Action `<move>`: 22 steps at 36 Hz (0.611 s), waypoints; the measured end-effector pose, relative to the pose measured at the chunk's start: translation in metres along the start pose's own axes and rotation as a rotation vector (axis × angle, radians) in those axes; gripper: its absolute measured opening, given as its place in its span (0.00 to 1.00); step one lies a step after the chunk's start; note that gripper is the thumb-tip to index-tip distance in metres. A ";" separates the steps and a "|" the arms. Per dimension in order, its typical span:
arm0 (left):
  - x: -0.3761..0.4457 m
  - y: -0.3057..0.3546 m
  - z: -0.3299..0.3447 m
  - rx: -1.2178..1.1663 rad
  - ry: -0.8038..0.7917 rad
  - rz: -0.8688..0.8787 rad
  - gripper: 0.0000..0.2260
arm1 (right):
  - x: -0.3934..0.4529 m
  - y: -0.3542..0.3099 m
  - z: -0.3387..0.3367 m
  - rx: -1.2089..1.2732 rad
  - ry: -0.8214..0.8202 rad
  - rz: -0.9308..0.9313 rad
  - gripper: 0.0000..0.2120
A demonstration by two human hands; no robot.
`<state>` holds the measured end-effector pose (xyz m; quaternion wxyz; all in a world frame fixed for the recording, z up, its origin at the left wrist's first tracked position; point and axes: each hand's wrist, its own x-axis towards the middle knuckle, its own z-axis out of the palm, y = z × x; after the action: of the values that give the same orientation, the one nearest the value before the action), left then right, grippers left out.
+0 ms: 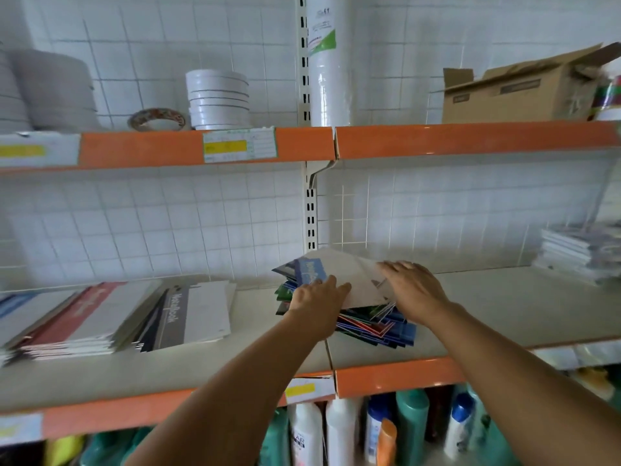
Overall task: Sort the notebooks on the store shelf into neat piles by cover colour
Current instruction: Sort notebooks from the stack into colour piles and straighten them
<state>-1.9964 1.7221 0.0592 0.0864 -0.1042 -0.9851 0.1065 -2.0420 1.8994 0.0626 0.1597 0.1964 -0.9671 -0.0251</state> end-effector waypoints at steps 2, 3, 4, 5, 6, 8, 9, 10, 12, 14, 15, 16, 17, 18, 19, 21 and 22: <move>-0.002 -0.004 0.002 -0.012 0.040 -0.037 0.23 | 0.004 -0.001 0.002 0.016 -0.053 0.001 0.39; -0.003 -0.006 0.002 -0.011 0.057 -0.052 0.21 | 0.005 -0.001 0.004 0.025 -0.087 0.002 0.40; -0.004 -0.008 0.002 -0.008 0.071 -0.065 0.19 | 0.006 -0.002 0.005 0.036 -0.121 0.004 0.41; -0.005 -0.009 0.003 -0.012 0.081 -0.080 0.19 | 0.007 -0.003 0.007 0.047 -0.153 0.006 0.41; -0.005 -0.011 0.004 -0.026 0.088 -0.094 0.19 | 0.008 -0.004 0.009 0.056 -0.177 0.008 0.42; -0.006 -0.013 0.006 -0.068 0.106 -0.124 0.20 | 0.008 -0.007 0.012 0.072 -0.201 0.012 0.42; -0.006 -0.014 0.006 -0.093 0.124 -0.139 0.19 | 0.007 -0.007 0.013 0.079 -0.195 0.011 0.42; -0.007 -0.015 0.007 -0.121 0.144 -0.151 0.19 | 0.006 -0.008 0.013 0.084 -0.182 0.008 0.41; -0.008 -0.016 0.007 -0.173 0.182 -0.165 0.19 | 0.003 -0.007 0.012 0.067 -0.141 -0.007 0.39; -0.009 -0.015 0.007 -0.204 0.207 -0.174 0.17 | 0.000 -0.004 0.010 0.018 -0.080 -0.027 0.39; -0.010 -0.015 0.006 -0.212 0.214 -0.181 0.17 | -0.002 -0.002 0.010 -0.009 -0.046 -0.040 0.39; -0.010 -0.014 0.006 -0.219 0.218 -0.188 0.18 | -0.003 0.000 0.010 -0.035 -0.012 -0.054 0.38; -0.011 -0.013 0.006 -0.226 0.219 -0.194 0.18 | -0.004 0.002 0.010 -0.058 0.014 -0.069 0.37; -0.012 -0.012 0.005 -0.230 0.215 -0.200 0.19 | -0.006 0.003 0.010 -0.081 0.034 -0.086 0.35; -0.013 -0.010 0.005 -0.231 0.208 -0.203 0.19 | -0.008 0.004 0.010 -0.098 0.050 -0.102 0.33; -0.016 -0.008 0.004 -0.229 0.193 -0.203 0.19 | -0.013 0.003 0.013 -0.114 0.077 -0.121 0.29; -0.018 -0.007 0.004 -0.227 0.188 -0.205 0.19 | -0.015 0.002 0.015 -0.112 0.090 -0.127 0.28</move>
<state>-1.9816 1.7104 0.0545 0.1764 -0.0217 -0.9838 -0.0249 -2.0346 1.9071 0.0442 0.2118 0.2492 -0.9416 -0.0802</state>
